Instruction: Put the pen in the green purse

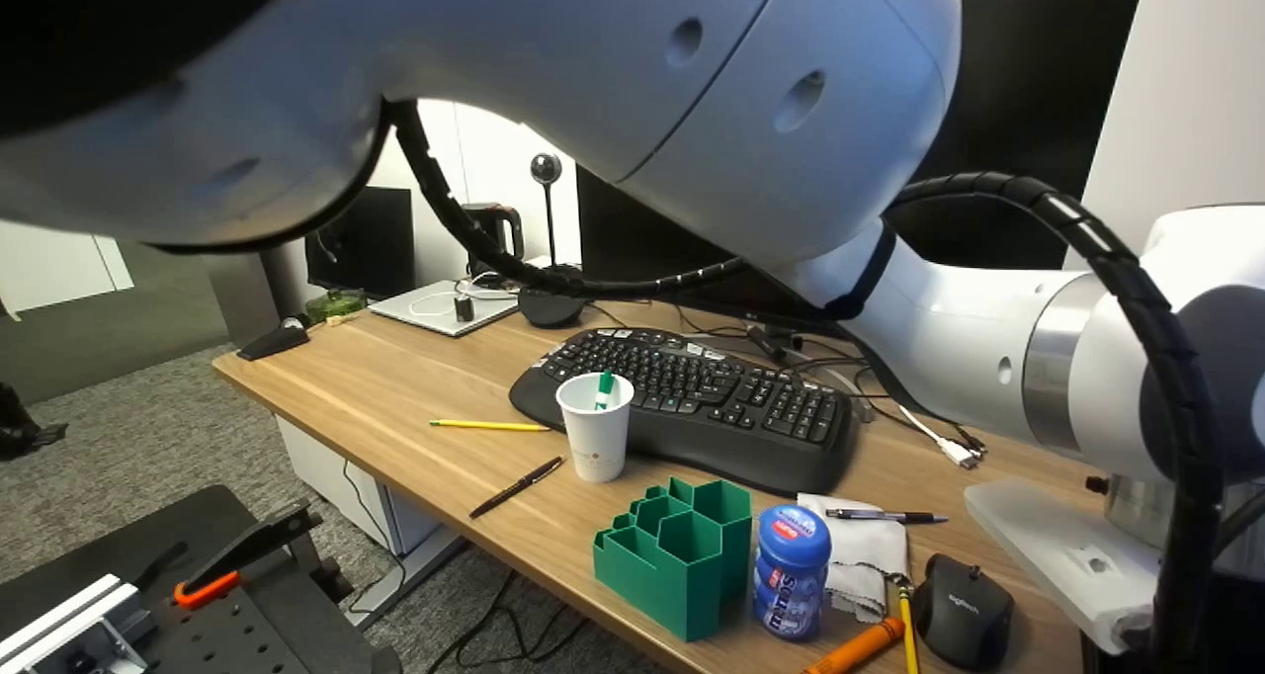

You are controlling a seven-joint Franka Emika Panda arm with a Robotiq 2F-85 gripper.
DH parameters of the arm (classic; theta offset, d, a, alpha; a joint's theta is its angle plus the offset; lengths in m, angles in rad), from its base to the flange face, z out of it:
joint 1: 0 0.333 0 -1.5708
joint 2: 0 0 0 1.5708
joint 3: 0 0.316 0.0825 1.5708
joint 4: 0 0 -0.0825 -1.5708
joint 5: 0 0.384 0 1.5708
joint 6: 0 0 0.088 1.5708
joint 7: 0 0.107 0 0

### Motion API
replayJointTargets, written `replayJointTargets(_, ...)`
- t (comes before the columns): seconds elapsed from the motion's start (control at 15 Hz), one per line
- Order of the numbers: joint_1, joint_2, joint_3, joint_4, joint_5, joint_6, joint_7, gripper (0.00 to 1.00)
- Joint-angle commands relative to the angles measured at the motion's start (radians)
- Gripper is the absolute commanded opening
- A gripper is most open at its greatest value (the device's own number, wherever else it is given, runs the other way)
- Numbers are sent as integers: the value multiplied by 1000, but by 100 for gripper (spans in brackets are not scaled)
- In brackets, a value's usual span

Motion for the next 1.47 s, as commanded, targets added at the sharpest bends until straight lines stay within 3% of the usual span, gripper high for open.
replayJointTargets(0.0, 19, -129, 27, -102, 26, 92, -49, 5)
replayJointTargets(0.33, 78, -330, 66, -331, 25, 413, -168, 5)
replayJointTargets(0.8, 79, -537, 255, -665, 27, 749, -478, 5)
replayJointTargets(1.13, -25, -668, 482, -940, 36, 907, -751, 5)
replayJointTargets(1.4, -232, -760, 791, -1169, 152, 996, -1005, 5)
